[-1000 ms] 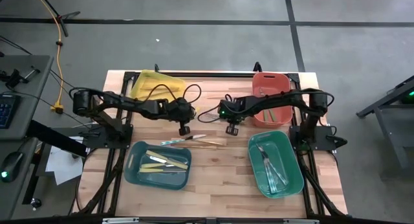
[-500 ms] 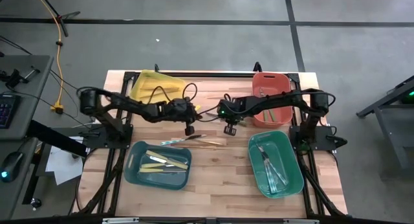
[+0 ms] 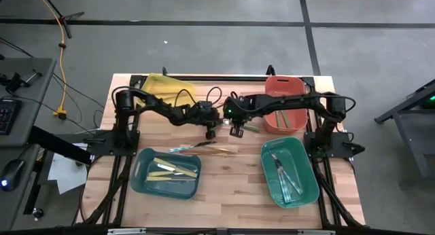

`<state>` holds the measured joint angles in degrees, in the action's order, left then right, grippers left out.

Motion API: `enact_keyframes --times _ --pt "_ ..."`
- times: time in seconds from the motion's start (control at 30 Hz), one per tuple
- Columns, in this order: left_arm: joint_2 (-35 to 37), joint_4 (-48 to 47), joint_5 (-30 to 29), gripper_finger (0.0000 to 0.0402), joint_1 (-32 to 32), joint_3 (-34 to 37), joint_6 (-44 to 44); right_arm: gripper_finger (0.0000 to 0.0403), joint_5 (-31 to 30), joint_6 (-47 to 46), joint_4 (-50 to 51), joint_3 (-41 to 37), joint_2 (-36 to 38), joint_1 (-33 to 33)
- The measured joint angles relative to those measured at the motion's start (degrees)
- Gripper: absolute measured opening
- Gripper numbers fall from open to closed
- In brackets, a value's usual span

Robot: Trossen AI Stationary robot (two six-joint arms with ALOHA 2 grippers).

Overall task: Sort silverware by color (type)
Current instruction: Put the green knife into the orange bin

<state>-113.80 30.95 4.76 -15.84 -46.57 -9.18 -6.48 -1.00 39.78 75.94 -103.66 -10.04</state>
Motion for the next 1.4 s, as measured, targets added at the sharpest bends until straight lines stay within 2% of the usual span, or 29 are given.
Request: enact_keyframes --times 0.17,0.43,0.6,0.93,1.17,1.4 --pt "-1.1 2.8 -0.3 0.0000 0.1 -0.1 -0.1 0.0000 -0.8 1.0 1.5 2.7 1.4 0.5" --pt "-1.1 3.6 -0.4 0.0000 0.1 -0.1 -1.5 0.0000 -5.2 -0.1 2.4 2.8 7.6 1.2" --pt "-1.1 5.4 -0.4 0.0000 0.2 -0.1 -1.5 0.0000 -5.5 -1.8 2.6 2.8 10.2 1.2" --pt "-2.0 6.6 -3.7 0.0000 0.5 -0.1 -1.9 0.0000 -5.5 -2.0 2.7 2.8 10.3 1.2" --pt "-5.0 8.2 -3.4 0.0000 0.8 -0.4 -2.0 0.0000 -6.1 -2.2 2.6 2.8 10.3 1.2" --pt "-4.9 2.3 -3.9 0.0000 0.6 -0.6 -2.5 0.0000 -7.0 -3.1 2.9 2.8 10.3 1.1"
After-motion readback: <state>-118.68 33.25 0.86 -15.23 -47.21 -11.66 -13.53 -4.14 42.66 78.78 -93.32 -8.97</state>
